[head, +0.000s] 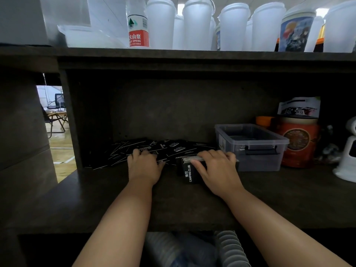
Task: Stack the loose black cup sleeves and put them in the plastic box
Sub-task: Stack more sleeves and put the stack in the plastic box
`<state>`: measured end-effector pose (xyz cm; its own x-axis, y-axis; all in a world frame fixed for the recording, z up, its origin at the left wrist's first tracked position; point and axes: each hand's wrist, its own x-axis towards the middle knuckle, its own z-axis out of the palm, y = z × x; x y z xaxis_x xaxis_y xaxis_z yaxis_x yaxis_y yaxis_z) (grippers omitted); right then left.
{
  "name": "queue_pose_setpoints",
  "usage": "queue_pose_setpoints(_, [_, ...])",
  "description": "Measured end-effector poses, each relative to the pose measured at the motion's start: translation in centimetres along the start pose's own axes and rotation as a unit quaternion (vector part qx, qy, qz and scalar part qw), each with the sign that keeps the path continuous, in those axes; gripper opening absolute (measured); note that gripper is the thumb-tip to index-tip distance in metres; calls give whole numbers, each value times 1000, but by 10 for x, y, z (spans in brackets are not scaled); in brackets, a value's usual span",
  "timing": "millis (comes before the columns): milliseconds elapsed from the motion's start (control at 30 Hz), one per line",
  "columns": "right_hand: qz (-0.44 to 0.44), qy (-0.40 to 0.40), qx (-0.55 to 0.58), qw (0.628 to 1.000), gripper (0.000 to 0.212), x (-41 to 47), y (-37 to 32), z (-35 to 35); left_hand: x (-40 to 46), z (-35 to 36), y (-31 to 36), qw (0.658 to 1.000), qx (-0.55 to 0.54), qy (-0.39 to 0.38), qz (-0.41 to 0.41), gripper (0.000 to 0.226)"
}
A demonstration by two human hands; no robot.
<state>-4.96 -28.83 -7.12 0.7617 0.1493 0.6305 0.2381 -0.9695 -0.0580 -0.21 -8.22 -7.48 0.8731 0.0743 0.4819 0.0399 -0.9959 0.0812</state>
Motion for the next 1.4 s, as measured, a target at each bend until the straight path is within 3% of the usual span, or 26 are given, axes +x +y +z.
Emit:
queue_pose_setpoints(167, [-1,0,-1,1000,74,-1,-1,1,-4,-8,10,990,47,91,99,9])
queue_pose_setpoints(200, [0,2,-2,1000,74,-1,0,1,-7,-13,13,988,35,113,99,12])
queue_pose_setpoints(300, [0,4,-2,1000,75,-1,-1,1,-7,-11,12,961,-93,239,103,26])
queue_pose_setpoints(367, [-1,7,-1,1000,76,-1,-1,0,-9,-17,10,937,-209,261,99,21])
queue_pose_setpoints(500, [4,1,-1,1000,82,-1,-1,-1,-10,-21,10,918,-352,176,54,20])
queue_pose_setpoints(600, [7,0,-10,1000,83,-1,-2,-1,-6,-17,5,911,-393,116,40,16])
queue_pose_setpoints(767, [1,12,-2,1000,77,-1,0,0,-12,-13,11,915,-381,-70,117,20])
queue_pose_setpoints(933, [-1,17,-6,1000,69,0,0,4,-16,-14,12,894,-406,-87,168,32])
queue_pose_setpoints(1000, [-5,11,-2,1000,69,0,0,3,-17,-14,15,902,-377,-108,180,31])
queue_pose_setpoints(1100, [-5,8,3,1000,68,0,0,2,-16,-13,19,912,-353,-129,165,42])
queue_pose_setpoints(1233, [11,28,-3,1000,63,-1,-2,1,-16,-13,22,902,-389,-126,141,27])
queue_pose_setpoints(1400, [81,62,-2,995,50,-3,1,-2,-14,-11,20,912,-378,-102,124,31])
